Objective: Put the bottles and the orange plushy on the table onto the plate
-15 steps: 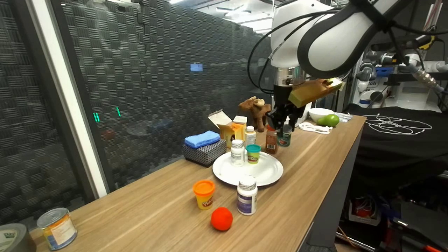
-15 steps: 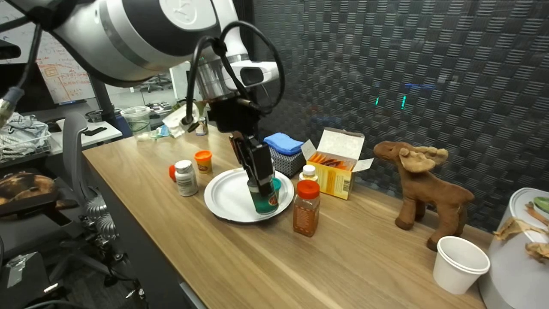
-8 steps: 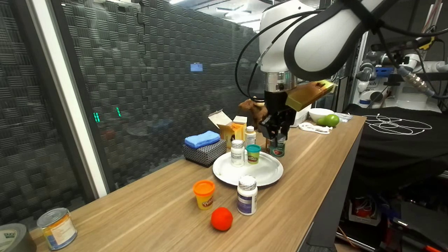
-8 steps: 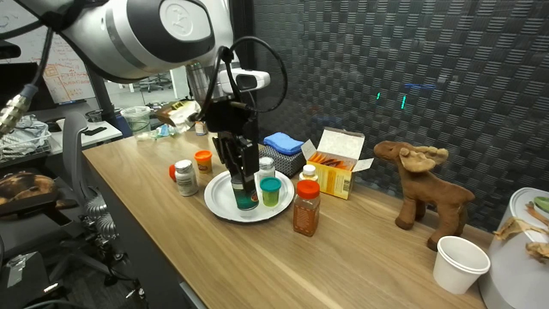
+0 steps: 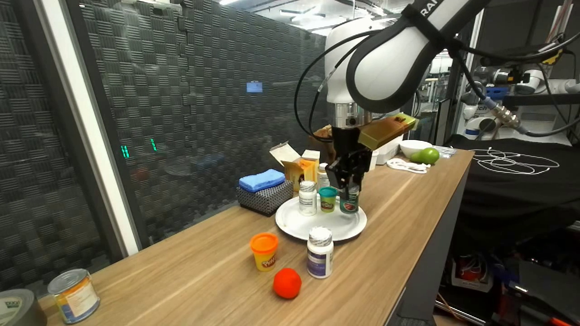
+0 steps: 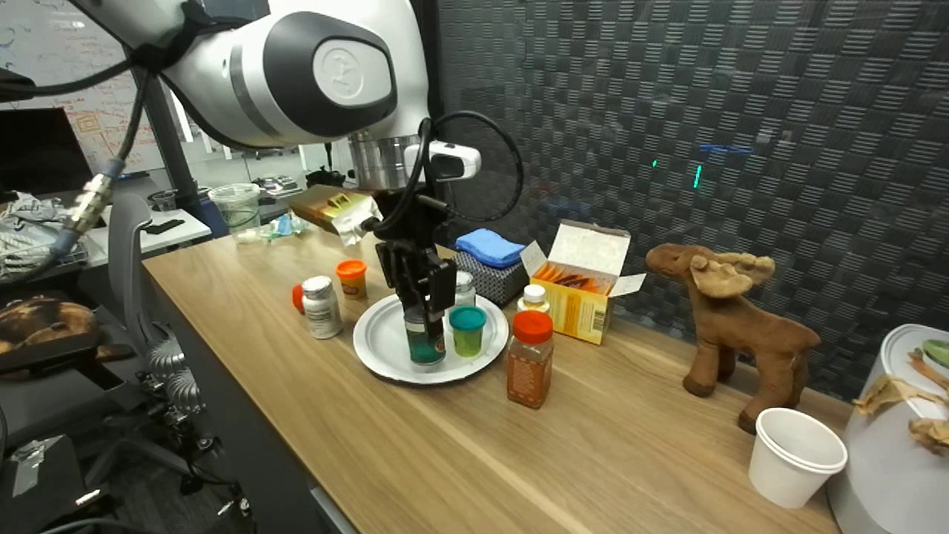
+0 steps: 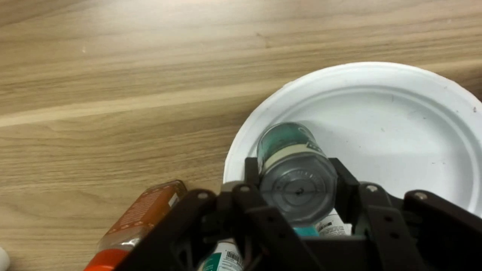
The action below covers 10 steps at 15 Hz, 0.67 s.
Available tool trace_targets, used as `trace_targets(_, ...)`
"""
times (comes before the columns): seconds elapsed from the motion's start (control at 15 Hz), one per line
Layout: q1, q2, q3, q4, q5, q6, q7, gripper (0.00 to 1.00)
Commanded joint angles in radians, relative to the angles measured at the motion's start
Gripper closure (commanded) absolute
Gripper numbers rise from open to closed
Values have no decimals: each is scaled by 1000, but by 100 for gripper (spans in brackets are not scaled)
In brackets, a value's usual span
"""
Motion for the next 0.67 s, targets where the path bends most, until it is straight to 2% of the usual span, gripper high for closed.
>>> trace_targets(0.0,10,41,-4,52,17,1,-13,77)
trace_targets(0.53,17,85,-12,63,6,29,0,77)
trace_targets(0.6,19,86,-15,60,-4,28,3,50)
